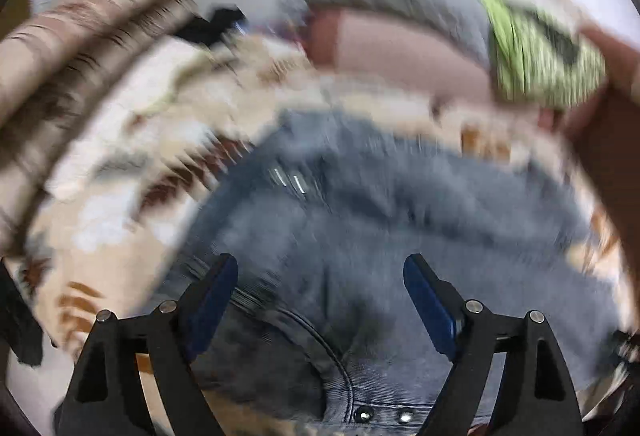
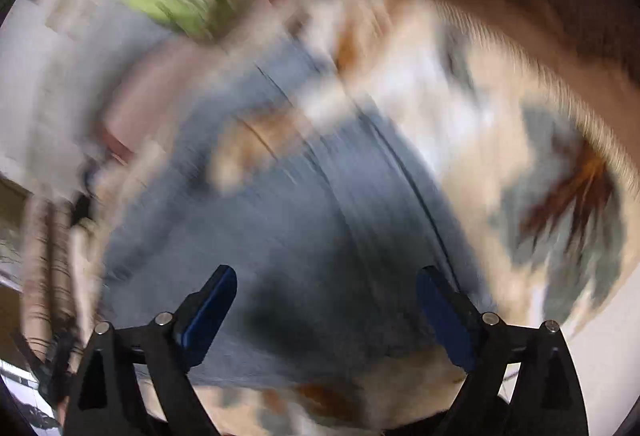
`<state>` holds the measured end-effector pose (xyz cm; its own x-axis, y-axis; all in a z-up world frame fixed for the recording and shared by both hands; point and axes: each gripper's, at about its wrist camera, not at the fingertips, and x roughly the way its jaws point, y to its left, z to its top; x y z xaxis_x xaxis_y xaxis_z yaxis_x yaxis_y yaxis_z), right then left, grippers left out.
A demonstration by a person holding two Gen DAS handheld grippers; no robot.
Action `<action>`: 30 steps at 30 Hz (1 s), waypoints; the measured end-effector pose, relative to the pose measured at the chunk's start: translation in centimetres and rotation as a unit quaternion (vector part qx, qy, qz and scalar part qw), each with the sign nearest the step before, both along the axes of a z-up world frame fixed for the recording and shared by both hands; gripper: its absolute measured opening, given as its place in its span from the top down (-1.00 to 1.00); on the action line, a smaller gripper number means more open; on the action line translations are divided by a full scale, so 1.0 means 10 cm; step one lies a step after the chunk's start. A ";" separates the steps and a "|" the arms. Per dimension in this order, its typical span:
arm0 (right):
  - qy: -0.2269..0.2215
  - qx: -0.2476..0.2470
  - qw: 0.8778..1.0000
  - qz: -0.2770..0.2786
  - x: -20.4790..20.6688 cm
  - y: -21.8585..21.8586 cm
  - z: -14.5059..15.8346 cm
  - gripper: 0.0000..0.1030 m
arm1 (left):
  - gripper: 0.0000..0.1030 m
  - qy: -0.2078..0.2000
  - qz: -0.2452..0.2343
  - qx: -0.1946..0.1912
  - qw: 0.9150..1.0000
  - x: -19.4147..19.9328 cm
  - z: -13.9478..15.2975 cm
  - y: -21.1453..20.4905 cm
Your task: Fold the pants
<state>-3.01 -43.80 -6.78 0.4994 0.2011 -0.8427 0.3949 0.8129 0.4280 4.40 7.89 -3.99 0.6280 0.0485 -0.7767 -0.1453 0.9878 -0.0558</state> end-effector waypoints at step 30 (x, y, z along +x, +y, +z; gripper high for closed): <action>-0.142 -0.243 0.958 0.046 -1.16 1.17 1.46 -0.88 | -1.00 -0.149 0.060 0.082 0.984 -0.47 -0.14 0.03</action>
